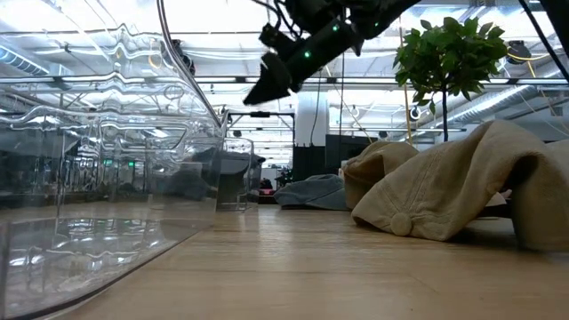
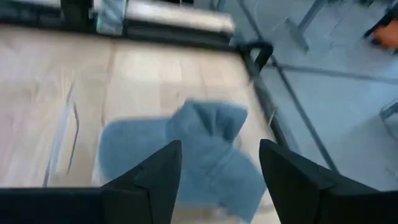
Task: Stack caps by color
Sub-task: Put the top right blue cap into the top transparent bin
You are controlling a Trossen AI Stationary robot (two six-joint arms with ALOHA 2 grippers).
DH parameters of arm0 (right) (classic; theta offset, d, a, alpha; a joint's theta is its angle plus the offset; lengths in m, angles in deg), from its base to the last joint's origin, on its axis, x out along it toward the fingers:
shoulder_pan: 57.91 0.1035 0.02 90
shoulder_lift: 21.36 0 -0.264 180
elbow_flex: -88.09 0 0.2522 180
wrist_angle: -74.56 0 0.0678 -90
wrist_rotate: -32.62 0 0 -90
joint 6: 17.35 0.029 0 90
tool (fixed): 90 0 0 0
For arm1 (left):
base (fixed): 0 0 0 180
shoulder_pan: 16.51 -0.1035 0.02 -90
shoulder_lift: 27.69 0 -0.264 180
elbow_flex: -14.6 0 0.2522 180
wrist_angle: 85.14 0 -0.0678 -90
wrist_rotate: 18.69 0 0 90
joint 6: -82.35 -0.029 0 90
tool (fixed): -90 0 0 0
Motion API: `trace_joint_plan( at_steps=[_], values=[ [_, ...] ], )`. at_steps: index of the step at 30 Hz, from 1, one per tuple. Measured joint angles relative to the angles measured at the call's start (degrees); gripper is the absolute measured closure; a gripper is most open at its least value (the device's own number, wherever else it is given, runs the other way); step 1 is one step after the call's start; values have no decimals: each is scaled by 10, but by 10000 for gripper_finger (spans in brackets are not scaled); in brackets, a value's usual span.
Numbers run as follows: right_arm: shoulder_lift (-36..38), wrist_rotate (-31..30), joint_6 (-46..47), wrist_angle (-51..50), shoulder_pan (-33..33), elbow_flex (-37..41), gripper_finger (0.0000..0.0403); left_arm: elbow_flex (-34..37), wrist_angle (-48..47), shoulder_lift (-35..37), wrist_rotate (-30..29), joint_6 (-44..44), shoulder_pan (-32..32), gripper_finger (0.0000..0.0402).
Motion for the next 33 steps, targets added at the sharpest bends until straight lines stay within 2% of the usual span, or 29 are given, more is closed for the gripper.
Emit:
trace_joint_plan(
  at_steps=[4, 8, 9, 14, 18, 22, 25, 28, 33],
  values=[
    [-5, 10, 19, -72, -2, -56, 257, 0, 0, 0, 0, 0, 0, 128],
    [-32, 89, 16, -125, -5, -102, 371, 0, 0, 0, 0, 0, 0, 128],
    [-39, 105, 10, -128, -5, -104, 386, 0, 0, 0, 0, 0, 0, 128],
    [-74, 120, 3, -124, -5, -109, 399, 0, 0, 0, 0, 0, 0, 128],
    [-62, 120, -1, -178, -8, -107, 400, 0, 0, 0, 0, 0, 0, 128],
    [6, 152, -12, -221, -7, -109, 402, 0, 0, 0, 0, 0, 0, 128],
    [71, 172, -16, -245, -6, -80, 402, 0, 0, 0, 0, 0, 0, 128],
    [154, 160, -4, -242, -3, -9, 402, 0, 4, 0, 0, -2, 0, 128],
    [323, 81, 36, -189, 15, 150, 403, 0, 83, 0, 0, 11, 0, 128]
  ],
)
